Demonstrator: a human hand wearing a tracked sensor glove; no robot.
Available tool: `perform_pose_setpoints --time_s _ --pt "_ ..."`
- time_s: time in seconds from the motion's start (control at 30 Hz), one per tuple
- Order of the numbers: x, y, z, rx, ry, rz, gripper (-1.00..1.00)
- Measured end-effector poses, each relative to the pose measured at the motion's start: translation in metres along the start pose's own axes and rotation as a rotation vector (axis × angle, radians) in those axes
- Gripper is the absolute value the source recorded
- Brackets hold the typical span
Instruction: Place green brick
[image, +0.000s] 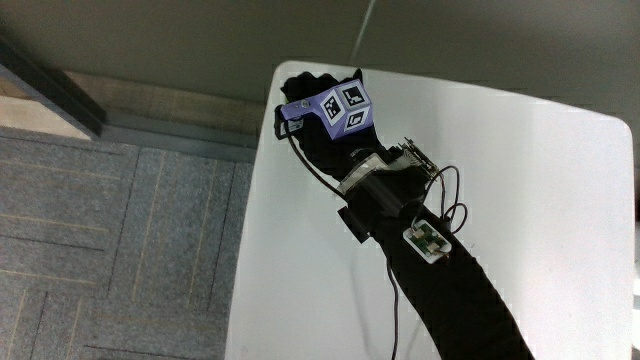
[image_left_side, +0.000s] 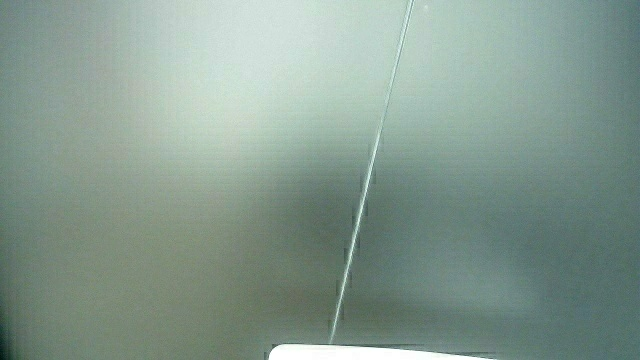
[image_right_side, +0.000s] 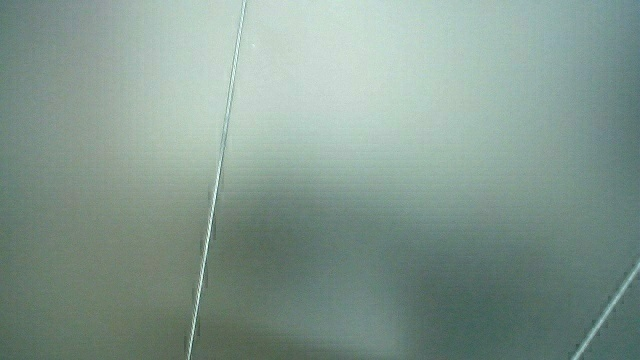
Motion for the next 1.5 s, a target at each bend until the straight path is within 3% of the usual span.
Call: perform_pose_setpoints --time_s 0.07,0.2,0.3,0.43,0.63,1.0,1.37,1.5 --pt "-0.002 -0.001 0.003 -0.02 -0.001 -0.018 0.0" --pt "0.01 0.004 -0.013 -0.071 0.004 -0.076 0.0" --pt "0.03 0.008 -0.03 -0.108 0.014 -0.132 0.0" --pt "0.036 0.0 -0.031 -0.129 -0.027 -0.174 0.0" --pt "0.043 -0.004 -0.031 -0.139 0.022 -0.193 0.0" --pt "0.046 -0.004 -0.028 -0.165 0.051 -0.187 -0.5" --pt "0.047 -0.004 -0.035 -0.268 0.045 -0.207 -1.0" --pt "0.049 -0.005 -0.038 -0.286 0.031 -0.213 -1.0"
